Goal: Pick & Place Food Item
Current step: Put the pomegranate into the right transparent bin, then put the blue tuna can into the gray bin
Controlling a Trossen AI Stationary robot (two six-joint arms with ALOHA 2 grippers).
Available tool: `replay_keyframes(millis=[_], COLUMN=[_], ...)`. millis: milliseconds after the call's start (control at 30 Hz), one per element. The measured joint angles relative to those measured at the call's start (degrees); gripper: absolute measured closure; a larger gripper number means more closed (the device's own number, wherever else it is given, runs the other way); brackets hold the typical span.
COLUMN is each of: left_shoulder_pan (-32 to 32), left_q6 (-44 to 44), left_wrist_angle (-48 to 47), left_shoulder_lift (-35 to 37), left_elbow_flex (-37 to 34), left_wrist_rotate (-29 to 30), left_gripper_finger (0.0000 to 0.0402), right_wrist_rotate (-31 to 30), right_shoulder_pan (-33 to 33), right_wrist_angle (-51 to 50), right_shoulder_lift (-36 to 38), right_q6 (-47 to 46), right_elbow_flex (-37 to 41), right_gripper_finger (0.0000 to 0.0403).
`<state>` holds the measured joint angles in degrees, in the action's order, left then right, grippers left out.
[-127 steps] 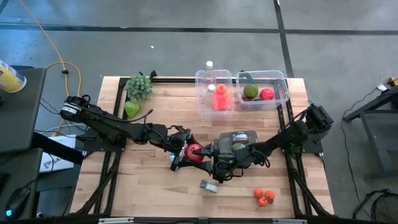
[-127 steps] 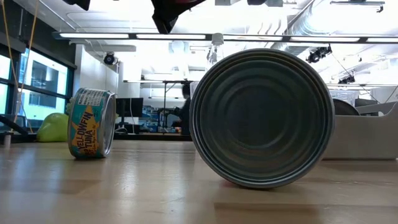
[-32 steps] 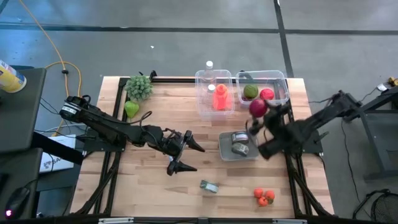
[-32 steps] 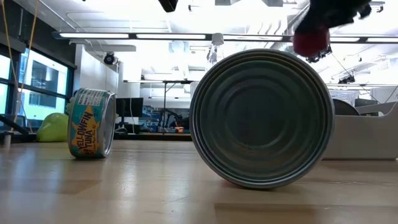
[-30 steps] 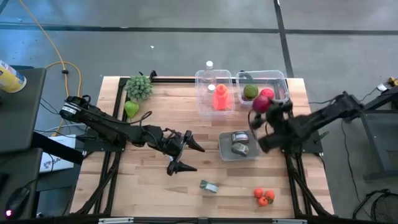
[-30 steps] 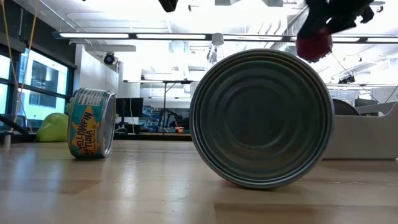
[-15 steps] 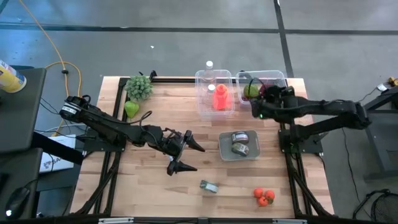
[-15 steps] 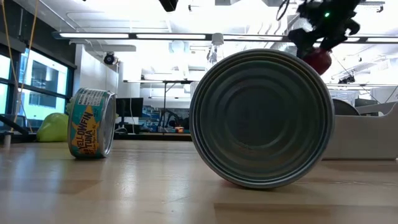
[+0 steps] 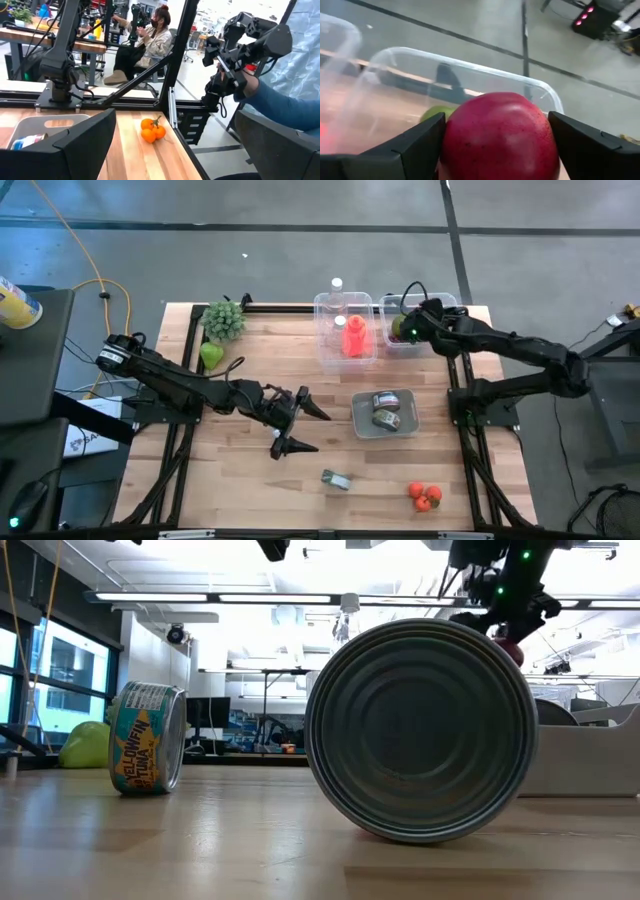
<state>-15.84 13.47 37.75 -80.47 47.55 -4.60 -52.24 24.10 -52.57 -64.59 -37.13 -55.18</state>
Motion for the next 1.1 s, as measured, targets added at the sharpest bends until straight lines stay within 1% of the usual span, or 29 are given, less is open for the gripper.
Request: replay_keyframes(millis=[167, 400, 600, 733, 800, 867, 933, 967, 1000, 1033, 1100], left_shoulder_pan=[0.0, 0.0, 0.9, 2.0, 2.5, 2.8, 2.6, 2.0, 1.1, 0.0, -1.8], left_q6=[-0.1, -0.1, -0.1, 0.0, 0.0, -1.2, -7.4, -10.8, -13.4, -14.8, -15.6], left_wrist_angle=[-0.1, -0.4, -1.6, -3.3, -3.6, -3.6, -4.4, -5.2, -6.4, -7.7, -11.0], left_shoulder_lift=[0.0, 0.0, 0.0, 0.0, 0.0, 0.0, 0.4, 0.7, 1.3, 1.7, 2.7], left_elbow_flex=[0.0, 0.0, 0.0, 0.0, 0.0, 0.0, 0.0, 0.0, 0.0, 0.0, 0.0], left_wrist_rotate=[0.0, 0.0, 0.0, 0.0, 0.0, 0.0, 0.2, 1.6, 4.8, 9.7, 21.5], left_gripper_finger=[0.0004, 0.0004, 0.0004, 0.0004, 0.0004, 0.0004, 0.0004, 0.0004, 0.0004, 0.0004, 0.0004], right_wrist_rotate=[-0.2, -0.1, 0.1, -0.4, -1.4, -4.2, -6.9, -7.7, -8.0, -7.8, -7.7], right_shoulder_pan=[2.1, 4.1, 5.0, 5.0, 4.1, 2.6, 0.4, -0.8, -2.1, -3.4, -6.5], right_wrist_angle=[-0.1, -0.1, 0.2, 0.8, 1.4, 1.4, 1.5, 1.8, 2.3, 2.9, 4.3], right_shoulder_lift=[-1.9, -5.8, -8.7, -9.0, -8.7, -7.9, -6.9, -6.4, -5.9, -5.4, -4.4], right_q6=[2.5, 4.8, 6.6, 6.7, 7.0, 7.1, 7.6, 8.1, 9.0, 10.0, 11.7], right_elbow_flex=[0.0, 0.0, 0.0, 0.0, 0.0, 0.0, 0.0, 0.0, 0.0, 0.0, 0.0], right_gripper_finger=[0.0066, 0.0064, 0.0064, 0.0064, 0.0064, 0.0064, 0.0064, 0.0064, 0.0064, 0.0064, 0.0064])
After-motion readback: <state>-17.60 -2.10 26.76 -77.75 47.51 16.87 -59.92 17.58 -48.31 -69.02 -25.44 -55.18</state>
